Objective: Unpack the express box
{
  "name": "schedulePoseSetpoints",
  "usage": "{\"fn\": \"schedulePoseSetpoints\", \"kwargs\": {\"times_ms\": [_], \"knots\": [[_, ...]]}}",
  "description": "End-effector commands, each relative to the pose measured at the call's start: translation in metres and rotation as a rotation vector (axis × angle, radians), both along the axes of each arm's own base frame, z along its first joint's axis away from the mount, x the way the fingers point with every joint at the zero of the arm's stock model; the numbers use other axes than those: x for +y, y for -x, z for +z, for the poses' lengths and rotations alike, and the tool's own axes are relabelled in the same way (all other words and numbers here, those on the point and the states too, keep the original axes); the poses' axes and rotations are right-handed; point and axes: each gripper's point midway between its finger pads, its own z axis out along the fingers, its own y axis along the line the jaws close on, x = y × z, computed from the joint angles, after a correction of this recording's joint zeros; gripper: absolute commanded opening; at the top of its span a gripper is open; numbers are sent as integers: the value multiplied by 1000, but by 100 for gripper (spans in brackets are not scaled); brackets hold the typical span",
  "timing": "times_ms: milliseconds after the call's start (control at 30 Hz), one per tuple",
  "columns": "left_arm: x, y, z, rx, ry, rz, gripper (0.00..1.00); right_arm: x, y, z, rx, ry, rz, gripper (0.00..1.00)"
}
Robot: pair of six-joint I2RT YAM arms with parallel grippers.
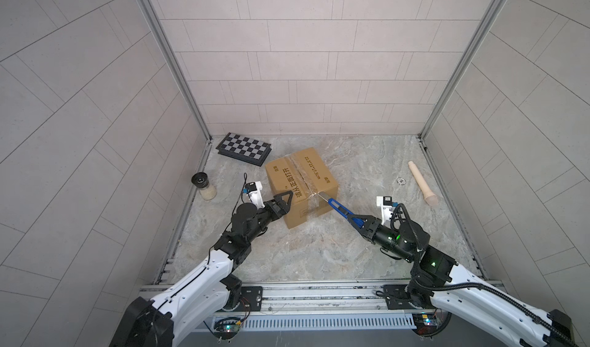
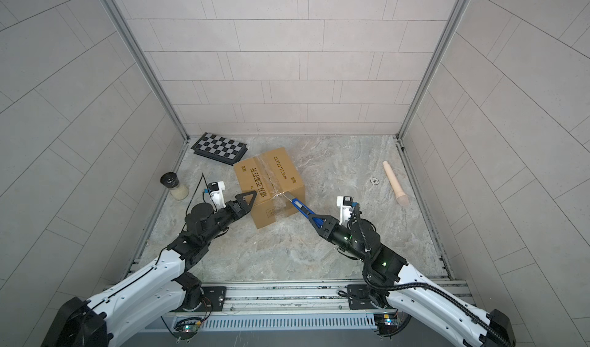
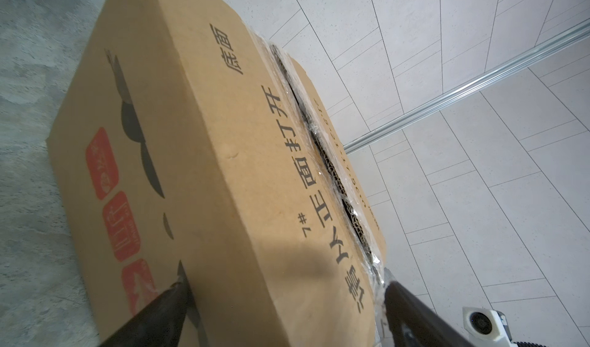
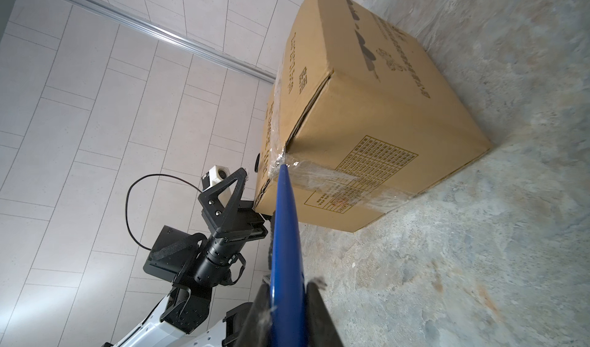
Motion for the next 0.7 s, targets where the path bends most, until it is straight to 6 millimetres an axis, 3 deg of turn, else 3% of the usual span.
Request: {"fn": "schedulePoseSetpoints", "kwargs": {"times_ms": [0, 133, 267, 433, 667], "knots": [[-9, 4, 10, -32, 24, -48, 100, 9, 7, 31, -53, -77, 53, 0], [-9, 4, 9, -33, 17, -47, 100, 4, 6, 53, -107, -141, 30, 0], [-9, 4, 8, -31, 7, -47, 100, -2, 4, 61, -123, -176, -6, 0], [-4, 4, 15, -39, -49, -34, 100, -1, 1, 50, -107, -152, -16, 0], [30, -8, 35, -43, -215, 17, 100, -8, -3, 32, -87, -57, -53, 0]]}}
